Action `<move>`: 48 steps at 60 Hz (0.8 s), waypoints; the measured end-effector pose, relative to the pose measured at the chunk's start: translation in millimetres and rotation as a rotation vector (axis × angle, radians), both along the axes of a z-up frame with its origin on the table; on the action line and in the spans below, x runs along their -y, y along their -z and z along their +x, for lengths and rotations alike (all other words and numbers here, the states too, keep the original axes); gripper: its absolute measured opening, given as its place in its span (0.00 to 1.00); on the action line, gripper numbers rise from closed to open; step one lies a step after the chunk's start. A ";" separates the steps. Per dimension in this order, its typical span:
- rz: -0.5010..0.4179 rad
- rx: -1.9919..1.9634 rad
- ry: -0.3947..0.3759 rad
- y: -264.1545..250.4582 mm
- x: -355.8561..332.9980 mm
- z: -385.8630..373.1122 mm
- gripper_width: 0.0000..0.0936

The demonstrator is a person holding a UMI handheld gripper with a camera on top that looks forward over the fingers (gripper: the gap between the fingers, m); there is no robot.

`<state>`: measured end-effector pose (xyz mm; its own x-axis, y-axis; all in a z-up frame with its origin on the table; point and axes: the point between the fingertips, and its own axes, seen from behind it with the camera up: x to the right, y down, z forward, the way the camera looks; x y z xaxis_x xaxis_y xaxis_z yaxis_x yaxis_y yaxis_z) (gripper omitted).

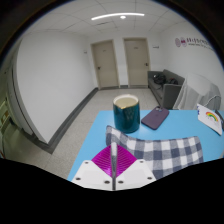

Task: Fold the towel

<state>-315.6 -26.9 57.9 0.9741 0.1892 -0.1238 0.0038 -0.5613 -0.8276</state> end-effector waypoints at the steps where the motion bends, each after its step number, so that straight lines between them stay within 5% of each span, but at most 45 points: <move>1: 0.010 -0.012 0.003 -9.2 -0.7 5.8 0.01; 13: 0.049 -0.015 0.127 -58.5 -5.3 139.8 0.02; 30: -0.144 0.066 0.303 32.2 3.9 274.7 0.04; 35: -0.142 0.058 0.315 32.4 5.1 277.4 0.18; 42: -0.102 0.095 0.331 13.6 14.0 277.4 0.85; 44: -0.096 0.099 0.337 5.9 19.4 276.2 0.93; 48: -0.076 0.100 0.331 -10.1 33.6 266.1 0.89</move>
